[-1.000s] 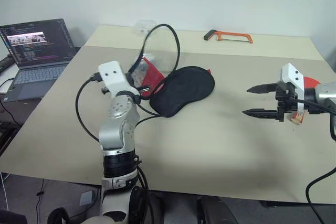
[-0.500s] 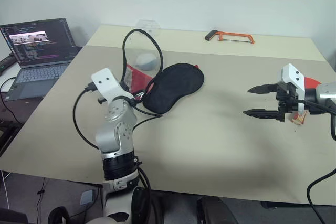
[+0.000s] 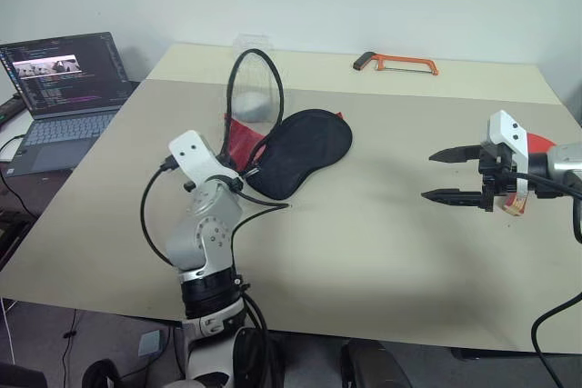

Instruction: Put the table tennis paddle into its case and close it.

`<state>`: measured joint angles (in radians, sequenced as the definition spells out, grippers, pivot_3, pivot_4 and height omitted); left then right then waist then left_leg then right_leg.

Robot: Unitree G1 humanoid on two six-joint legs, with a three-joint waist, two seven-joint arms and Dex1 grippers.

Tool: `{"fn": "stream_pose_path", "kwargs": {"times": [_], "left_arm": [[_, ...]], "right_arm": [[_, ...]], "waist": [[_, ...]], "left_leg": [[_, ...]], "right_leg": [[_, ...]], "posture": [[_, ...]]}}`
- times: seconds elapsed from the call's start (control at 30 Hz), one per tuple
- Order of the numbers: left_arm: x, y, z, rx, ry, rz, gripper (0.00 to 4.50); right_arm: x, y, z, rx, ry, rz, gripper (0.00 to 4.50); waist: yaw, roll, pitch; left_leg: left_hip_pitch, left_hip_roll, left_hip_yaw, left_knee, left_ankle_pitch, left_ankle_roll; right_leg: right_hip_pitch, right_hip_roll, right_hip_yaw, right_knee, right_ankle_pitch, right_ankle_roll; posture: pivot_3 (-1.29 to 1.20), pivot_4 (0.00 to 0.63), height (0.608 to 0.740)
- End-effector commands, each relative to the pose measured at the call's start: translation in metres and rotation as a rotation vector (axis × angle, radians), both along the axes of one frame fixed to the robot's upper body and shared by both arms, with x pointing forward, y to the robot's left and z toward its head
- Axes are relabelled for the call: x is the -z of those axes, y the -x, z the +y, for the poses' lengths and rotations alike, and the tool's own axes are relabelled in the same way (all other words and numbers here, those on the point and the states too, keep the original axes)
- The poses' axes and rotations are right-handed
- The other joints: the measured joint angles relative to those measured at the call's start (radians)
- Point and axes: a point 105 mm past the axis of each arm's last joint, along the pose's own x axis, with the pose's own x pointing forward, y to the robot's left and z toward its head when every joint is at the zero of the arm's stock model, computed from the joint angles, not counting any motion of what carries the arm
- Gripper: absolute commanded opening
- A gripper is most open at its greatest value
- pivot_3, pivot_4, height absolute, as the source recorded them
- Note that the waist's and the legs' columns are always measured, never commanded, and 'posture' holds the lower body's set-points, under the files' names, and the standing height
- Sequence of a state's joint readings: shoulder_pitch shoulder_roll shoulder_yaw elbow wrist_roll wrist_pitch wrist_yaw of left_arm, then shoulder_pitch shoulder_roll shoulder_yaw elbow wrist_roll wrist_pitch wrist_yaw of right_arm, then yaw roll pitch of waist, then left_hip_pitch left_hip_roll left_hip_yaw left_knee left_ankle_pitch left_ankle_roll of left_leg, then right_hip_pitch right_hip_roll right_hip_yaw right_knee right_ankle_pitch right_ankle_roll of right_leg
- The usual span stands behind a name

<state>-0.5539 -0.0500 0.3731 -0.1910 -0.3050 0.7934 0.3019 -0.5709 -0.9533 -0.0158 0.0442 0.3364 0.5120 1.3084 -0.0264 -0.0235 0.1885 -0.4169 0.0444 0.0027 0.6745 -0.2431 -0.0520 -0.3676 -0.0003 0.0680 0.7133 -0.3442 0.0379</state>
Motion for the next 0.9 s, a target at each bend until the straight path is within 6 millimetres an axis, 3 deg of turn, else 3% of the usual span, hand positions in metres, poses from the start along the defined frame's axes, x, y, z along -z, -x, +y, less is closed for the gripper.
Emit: {"fn": "stream_pose_path", "kwargs": {"times": [0.03, 0.17, 0.27, 0.43, 0.53, 0.6, 0.77, 0.9], "left_arm": [[-0.023, -0.003, 0.005, 0.003, -0.109, -0.082, 0.05], [-0.030, -0.004, 0.008, 0.051, -0.189, -0.117, 0.05], [-0.030, -0.003, 0.005, 0.092, -0.211, -0.120, 0.62], [-0.018, 0.001, 0.013, 0.114, -0.279, -0.048, 2.45], [-0.021, 0.007, 0.007, 0.296, -0.432, -0.052, 3.46], [-0.022, 0.014, -0.002, 0.466, -0.606, -0.053, 3.46], [-0.037, 0.025, 0.011, 0.697, -0.880, -0.049, 3.46], [-0.026, 0.040, -0.002, 0.925, -1.023, -0.006, 3.46]], "right_arm": [[-0.012, 0.001, 0.001, -0.014, 0.003, -0.043, 4.50], [-0.010, 0.000, 0.001, -0.013, 0.005, -0.039, 4.50], [-0.010, 0.000, 0.001, -0.014, 0.005, -0.040, 4.50], [-0.011, -0.001, 0.000, -0.010, 0.007, -0.041, 4.50], [-0.011, -0.001, -0.003, -0.001, 0.012, -0.040, 4.50], [-0.011, -0.001, -0.005, 0.004, 0.015, -0.040, 4.50], [-0.010, 0.001, -0.010, 0.019, 0.023, -0.038, 4.50], [-0.008, 0.003, -0.011, 0.026, 0.025, -0.035, 4.50]], "waist": [[0.000, 0.000, 0.000], [0.000, 0.000, 0.000], [0.000, 0.000, 0.000], [-0.001, 0.000, 0.000], [-0.007, 0.000, 0.000], [-0.007, 0.000, 0.000], [-0.005, 0.000, 0.000], [-0.004, 0.000, 0.000]], "left_leg": [[0.000, 0.000, 0.000, 0.000, 0.000, 0.000], [0.000, 0.000, 0.000, 0.000, 0.000, 0.000], [0.000, 0.001, 0.000, 0.000, 0.000, 0.000], [0.000, 0.001, 0.000, 0.000, 0.000, 0.000], [0.000, 0.001, 0.000, -0.001, 0.000, 0.000], [0.001, 0.001, 0.001, -0.003, 0.000, -0.001], [0.001, 0.001, 0.001, -0.008, 0.002, -0.003], [0.001, 0.001, 0.001, -0.011, 0.000, -0.001]], "right_leg": [[0.000, 0.000, 0.000, 0.000, 0.000, 0.000], [0.000, 0.000, 0.000, 0.000, 0.000, 0.000], [0.000, 0.000, 0.000, 0.000, 0.000, 0.000], [0.000, 0.000, 0.000, 0.000, 0.000, 0.000], [-0.001, 0.000, 0.000, 0.000, 0.000, 0.000], [-0.001, 0.001, 0.000, 0.000, 0.000, 0.000], [-0.002, 0.000, 0.000, -0.003, 0.000, 0.000], [-0.002, -0.001, -0.001, -0.007, 0.000, 0.000]], "posture": [[0.00, 0.150, 0.740], [0.00, 0.150, 0.740], [0.00, 0.150, 0.740], [0.00, 0.150, 0.740], [0.00, 0.150, 0.740], [0.00, 0.150, 0.740], [0.00, 0.150, 0.740], [0.00, 0.150, 0.740]]}}
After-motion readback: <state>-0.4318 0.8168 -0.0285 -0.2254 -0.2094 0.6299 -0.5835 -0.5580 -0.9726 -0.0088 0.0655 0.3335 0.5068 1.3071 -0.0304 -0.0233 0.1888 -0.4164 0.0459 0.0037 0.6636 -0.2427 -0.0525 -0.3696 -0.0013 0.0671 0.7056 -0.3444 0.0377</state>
